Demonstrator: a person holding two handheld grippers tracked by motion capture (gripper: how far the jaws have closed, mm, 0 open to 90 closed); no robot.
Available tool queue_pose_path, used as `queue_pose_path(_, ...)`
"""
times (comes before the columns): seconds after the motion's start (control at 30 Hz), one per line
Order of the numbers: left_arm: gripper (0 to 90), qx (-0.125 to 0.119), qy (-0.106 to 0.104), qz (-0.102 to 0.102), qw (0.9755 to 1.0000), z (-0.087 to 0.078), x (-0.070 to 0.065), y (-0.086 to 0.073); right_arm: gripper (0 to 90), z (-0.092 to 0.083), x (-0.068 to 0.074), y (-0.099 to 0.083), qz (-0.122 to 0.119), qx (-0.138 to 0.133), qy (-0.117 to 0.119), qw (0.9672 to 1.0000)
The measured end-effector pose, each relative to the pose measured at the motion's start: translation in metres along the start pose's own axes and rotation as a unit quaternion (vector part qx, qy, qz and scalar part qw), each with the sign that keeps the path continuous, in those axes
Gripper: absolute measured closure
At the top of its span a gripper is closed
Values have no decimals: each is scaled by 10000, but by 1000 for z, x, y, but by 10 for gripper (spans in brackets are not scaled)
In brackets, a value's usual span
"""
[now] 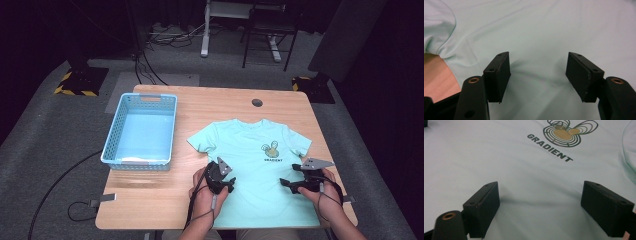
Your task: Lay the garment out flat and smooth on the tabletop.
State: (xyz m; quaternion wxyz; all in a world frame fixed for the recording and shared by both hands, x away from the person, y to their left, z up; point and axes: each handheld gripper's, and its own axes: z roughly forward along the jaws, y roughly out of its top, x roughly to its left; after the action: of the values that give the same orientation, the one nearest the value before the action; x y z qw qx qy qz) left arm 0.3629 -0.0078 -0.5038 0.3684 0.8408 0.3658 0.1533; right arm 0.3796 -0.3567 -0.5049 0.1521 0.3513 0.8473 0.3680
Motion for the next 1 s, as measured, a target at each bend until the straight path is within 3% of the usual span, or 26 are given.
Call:
queue_pose_path(0.6,353,0,-24,29,10000,27,53,26,151,38,-35,36,68,-6,-71,10000)
queue_pose_path(1.0,358,55,-49,-5,10000,23,51,28,159,44,-44,42,-22,-4,57,10000)
